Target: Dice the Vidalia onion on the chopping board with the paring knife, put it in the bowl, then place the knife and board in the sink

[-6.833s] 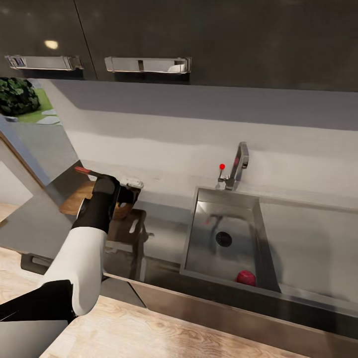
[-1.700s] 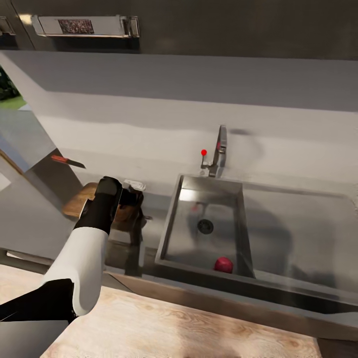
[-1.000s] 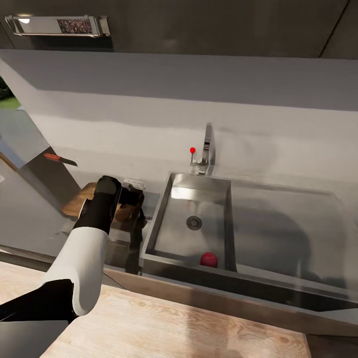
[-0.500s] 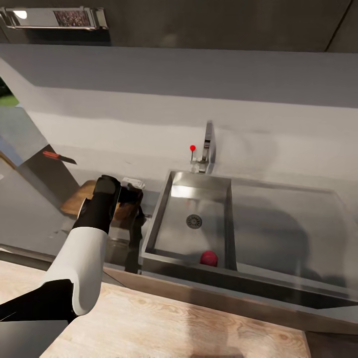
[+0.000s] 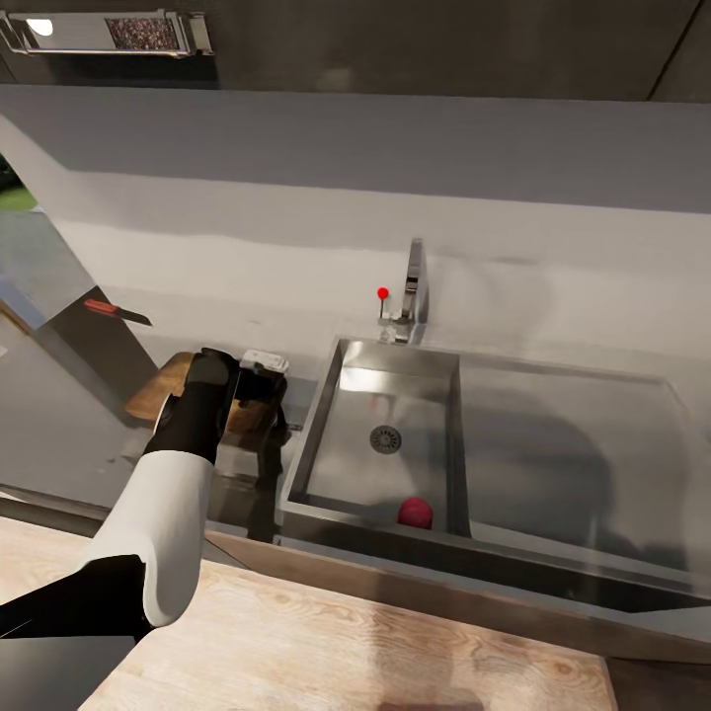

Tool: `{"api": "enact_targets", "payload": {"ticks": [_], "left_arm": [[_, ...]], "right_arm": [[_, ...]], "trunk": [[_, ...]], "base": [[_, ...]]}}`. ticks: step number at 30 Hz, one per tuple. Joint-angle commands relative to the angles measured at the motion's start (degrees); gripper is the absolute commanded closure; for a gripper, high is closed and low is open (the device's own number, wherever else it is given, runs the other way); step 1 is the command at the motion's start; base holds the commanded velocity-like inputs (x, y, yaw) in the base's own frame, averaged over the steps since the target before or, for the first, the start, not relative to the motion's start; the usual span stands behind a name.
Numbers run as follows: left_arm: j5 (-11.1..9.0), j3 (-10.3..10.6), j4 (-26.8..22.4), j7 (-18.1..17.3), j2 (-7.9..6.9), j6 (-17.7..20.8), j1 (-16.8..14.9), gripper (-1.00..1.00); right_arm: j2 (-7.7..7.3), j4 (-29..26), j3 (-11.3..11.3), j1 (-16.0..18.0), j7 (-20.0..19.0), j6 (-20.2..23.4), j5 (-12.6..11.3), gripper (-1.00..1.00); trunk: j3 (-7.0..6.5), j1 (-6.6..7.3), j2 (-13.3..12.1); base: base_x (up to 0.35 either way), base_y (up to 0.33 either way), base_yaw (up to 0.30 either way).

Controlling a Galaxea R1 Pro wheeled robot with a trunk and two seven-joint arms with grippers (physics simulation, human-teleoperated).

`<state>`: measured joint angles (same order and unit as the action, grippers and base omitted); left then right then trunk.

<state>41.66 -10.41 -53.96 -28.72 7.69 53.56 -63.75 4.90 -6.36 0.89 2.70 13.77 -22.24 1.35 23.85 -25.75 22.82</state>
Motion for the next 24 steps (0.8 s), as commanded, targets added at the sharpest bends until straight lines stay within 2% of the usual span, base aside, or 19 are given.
{"api": "enact_targets", "payload": {"ticks": [1, 24], "left_arm": [[0.61, -0.22, -0.04, -0.64, 0.06, 0.06, -0.05, 1.0], [0.61, -0.27, -0.17, -0.64, -0.13, 0.05, -0.05, 1.0]], "right_arm": [[0.02, 0.04, 0.08, 0.03, 0.2, -0.17, 0.14, -1.0], [0.02, 0.04, 0.08, 0.03, 0.2, -0.17, 0.14, -1.0]], "trunk": [[0.09, -0.03, 0.1], [0.99, -0.03, 0.1]], "base": [[0.0, 0.0, 0.0], [0.0, 0.0, 0.0]]}}
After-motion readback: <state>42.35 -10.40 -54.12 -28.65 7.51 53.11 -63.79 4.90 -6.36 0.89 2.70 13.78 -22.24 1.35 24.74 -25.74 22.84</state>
